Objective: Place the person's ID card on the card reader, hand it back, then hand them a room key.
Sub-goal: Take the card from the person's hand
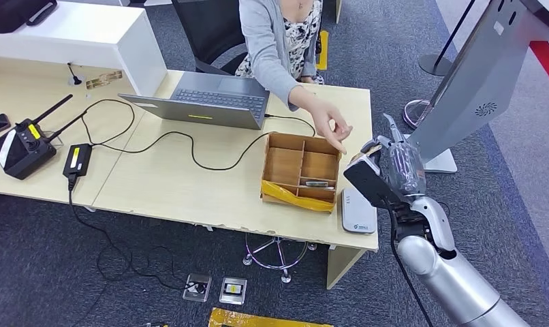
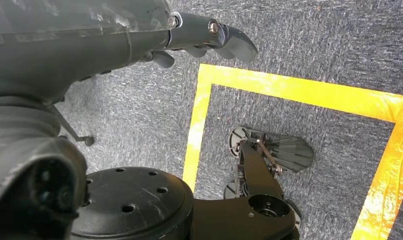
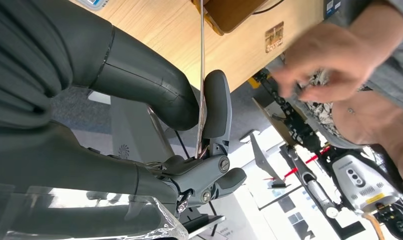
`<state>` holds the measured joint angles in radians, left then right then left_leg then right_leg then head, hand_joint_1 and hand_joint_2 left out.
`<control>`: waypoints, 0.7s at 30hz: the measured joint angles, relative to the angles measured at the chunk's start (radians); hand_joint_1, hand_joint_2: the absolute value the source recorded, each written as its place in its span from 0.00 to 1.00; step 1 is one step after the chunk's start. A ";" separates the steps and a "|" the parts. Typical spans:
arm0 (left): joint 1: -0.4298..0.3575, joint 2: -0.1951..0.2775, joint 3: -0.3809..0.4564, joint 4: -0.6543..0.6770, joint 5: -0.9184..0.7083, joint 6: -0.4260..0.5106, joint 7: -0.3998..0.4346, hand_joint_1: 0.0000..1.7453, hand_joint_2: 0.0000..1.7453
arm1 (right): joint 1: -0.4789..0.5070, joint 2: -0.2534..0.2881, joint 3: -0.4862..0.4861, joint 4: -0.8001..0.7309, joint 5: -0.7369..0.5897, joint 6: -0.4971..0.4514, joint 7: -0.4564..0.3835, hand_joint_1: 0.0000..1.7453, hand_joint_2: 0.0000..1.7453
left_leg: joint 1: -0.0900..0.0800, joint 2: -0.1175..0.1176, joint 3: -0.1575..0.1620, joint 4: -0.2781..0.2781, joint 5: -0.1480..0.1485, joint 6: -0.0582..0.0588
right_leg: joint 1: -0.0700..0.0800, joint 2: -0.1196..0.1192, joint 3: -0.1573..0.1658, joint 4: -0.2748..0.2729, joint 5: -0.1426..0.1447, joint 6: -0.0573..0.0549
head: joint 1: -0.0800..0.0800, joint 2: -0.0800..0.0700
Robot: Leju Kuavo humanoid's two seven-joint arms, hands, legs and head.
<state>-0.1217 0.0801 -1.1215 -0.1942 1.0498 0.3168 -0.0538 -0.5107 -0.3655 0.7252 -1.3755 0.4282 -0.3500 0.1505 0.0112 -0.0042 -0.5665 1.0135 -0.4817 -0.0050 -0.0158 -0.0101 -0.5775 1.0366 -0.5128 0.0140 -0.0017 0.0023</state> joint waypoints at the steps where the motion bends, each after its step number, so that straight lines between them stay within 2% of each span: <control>1: 0.000 0.000 0.000 0.000 0.000 0.000 0.000 0.00 0.00 | 0.000 0.000 0.000 -0.002 0.000 0.001 0.002 1.00 1.00 | 0.000 0.000 0.000 0.000 0.000 0.000 | 0.000 0.000 0.000 0.000 0.000 0.000 | 0.000 0.000; 10: 0.000 0.000 0.000 0.000 0.008 0.007 0.004 0.00 0.00 | 0.021 0.000 0.002 0.006 0.002 0.003 0.006 1.00 1.00 | 0.000 0.000 0.000 0.000 0.000 0.000 | 0.000 0.000 0.000 0.000 0.000 0.000 | 0.000 0.000; 21: 0.000 0.000 0.000 0.000 0.018 0.019 0.021 0.00 0.00 | 0.048 0.003 0.031 0.123 -0.052 -0.017 -0.033 1.00 1.00 | 0.000 0.000 0.000 0.000 0.000 0.000 | 0.000 0.000 0.000 0.000 0.000 0.000 | 0.000 0.000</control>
<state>-0.1217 0.0801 -1.1212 -0.1942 1.0679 0.3356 -0.0324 -0.4629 -0.3626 0.7567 -1.2521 0.3763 -0.3674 0.1173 0.0112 -0.0041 -0.5669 1.0134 -0.4819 -0.0051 -0.0158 -0.0102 -0.5778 1.0365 -0.5128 0.0139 -0.0016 0.0023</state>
